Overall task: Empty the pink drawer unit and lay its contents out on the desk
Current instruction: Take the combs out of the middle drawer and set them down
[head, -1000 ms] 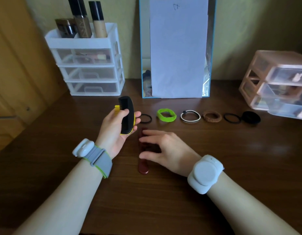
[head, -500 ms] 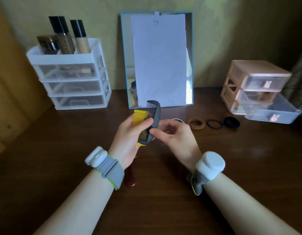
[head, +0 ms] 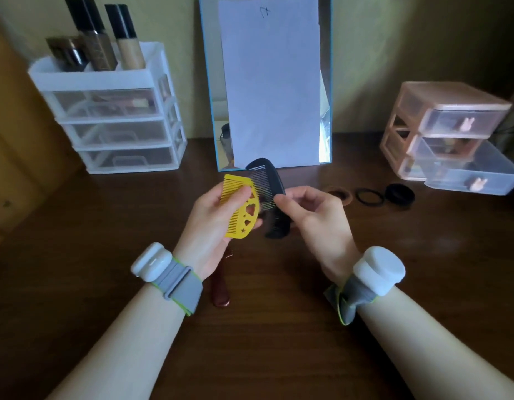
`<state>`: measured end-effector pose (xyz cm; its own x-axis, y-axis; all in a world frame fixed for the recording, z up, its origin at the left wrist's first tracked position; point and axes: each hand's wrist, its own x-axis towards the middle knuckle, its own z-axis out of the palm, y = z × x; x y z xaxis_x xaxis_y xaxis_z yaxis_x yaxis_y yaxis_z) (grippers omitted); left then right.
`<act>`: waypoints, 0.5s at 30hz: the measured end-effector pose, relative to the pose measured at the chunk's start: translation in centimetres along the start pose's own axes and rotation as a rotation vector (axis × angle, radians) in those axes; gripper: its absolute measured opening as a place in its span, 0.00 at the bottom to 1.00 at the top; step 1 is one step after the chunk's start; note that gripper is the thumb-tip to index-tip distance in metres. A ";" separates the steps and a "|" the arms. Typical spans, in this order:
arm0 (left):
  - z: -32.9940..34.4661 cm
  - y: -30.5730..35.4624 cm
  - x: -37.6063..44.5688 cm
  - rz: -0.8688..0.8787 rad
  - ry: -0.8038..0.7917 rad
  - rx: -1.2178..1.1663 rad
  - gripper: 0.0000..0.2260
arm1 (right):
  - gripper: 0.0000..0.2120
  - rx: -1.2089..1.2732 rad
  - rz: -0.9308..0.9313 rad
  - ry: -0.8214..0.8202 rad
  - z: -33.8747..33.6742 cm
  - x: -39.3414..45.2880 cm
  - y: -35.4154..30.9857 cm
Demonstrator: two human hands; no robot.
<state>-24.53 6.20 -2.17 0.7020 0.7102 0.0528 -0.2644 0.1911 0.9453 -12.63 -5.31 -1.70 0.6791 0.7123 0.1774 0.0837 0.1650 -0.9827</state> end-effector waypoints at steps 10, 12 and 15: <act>-1.4 1.4 0.6 0.050 0.193 -0.014 0.06 | 0.05 -0.401 -0.102 0.060 -1.1 -0.4 -0.7; -1.4 1.3 0.7 0.046 0.204 -0.017 0.05 | 0.05 -0.555 -0.167 0.060 -1.7 -0.7 -1.0; -1.4 1.2 0.8 0.038 0.206 -0.013 0.06 | 0.03 -0.800 -0.249 0.059 -2.4 -1.1 -1.2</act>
<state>-25.20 7.97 -1.41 0.5417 0.8403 0.0204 -0.2976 0.1690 0.9396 -11.75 -7.89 -0.84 0.6079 0.6783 0.4128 0.7128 -0.2372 -0.6600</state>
